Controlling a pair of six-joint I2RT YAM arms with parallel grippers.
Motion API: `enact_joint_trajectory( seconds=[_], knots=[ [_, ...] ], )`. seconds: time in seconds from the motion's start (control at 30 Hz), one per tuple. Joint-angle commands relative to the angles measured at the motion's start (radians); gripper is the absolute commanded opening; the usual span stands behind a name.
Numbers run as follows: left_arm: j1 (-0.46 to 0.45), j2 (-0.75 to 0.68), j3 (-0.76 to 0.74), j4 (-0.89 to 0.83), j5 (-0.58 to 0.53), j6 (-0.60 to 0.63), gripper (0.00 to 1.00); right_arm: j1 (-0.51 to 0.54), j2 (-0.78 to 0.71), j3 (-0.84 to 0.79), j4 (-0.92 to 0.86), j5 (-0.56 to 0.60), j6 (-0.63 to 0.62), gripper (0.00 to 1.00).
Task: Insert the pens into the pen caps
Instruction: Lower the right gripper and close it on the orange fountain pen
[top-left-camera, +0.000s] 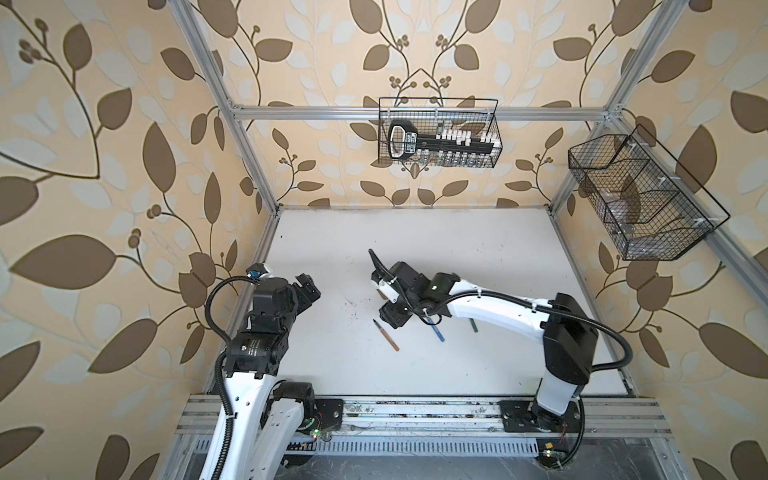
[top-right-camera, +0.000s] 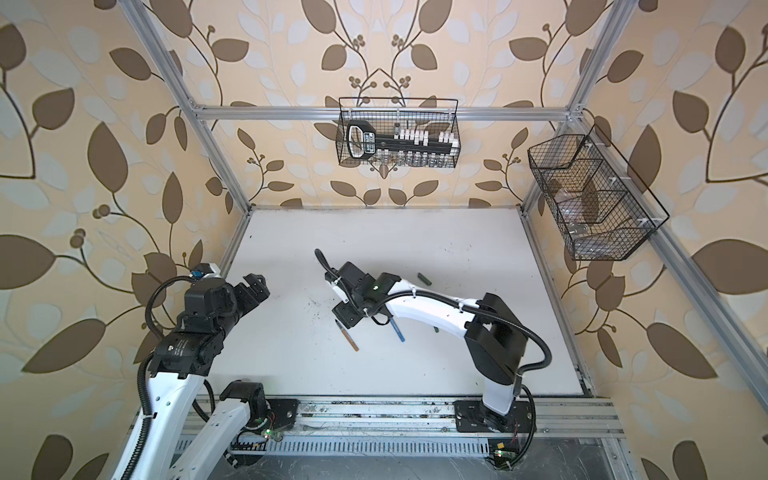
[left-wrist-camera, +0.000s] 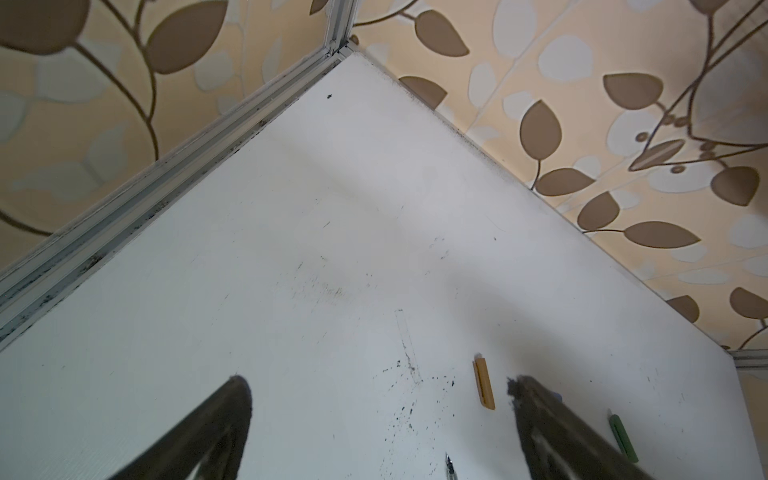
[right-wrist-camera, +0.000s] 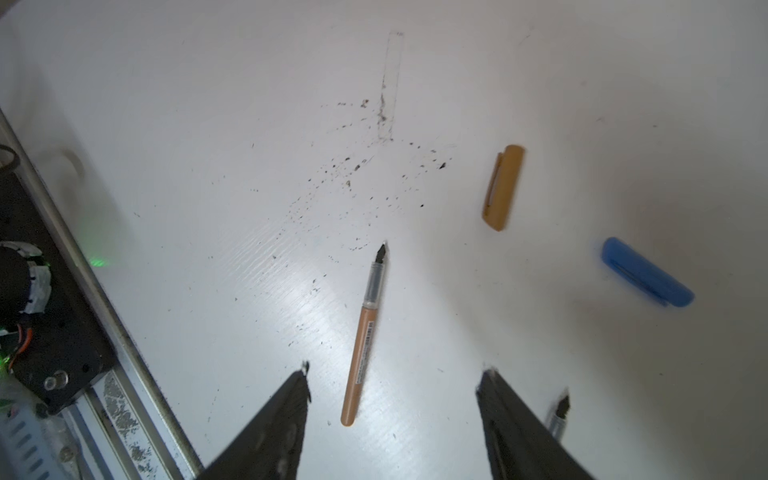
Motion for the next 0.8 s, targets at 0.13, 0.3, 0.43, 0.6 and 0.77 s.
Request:
enact_joint_trajectory(
  seconds=[0.13, 0.3, 0.43, 0.6, 0.77],
  knots=[
    [-0.007, -0.035, 0.06, -0.105, -0.088, -0.004, 0.99, 0.029, 0.19, 0.179, -0.132, -0.008, -0.006, 0.58],
    [-0.006, -0.045, 0.078, -0.121, -0.095, 0.008, 0.99, 0.028, 0.295, 0.273, -0.177, 0.006, -0.018, 0.53],
    [-0.006, -0.046, 0.09, -0.13, -0.093, 0.013, 0.99, 0.023, 0.364, 0.331, -0.223, 0.019, -0.036, 0.49],
    [-0.007, -0.049, 0.088, -0.134, -0.079, 0.012, 0.99, 0.021, 0.403, 0.36, -0.244, 0.011, -0.048, 0.43],
    [-0.006, -0.048, 0.09, -0.131, -0.082, 0.012, 0.99, 0.019, 0.434, 0.378, -0.266, 0.037, -0.044, 0.4]
  ],
)
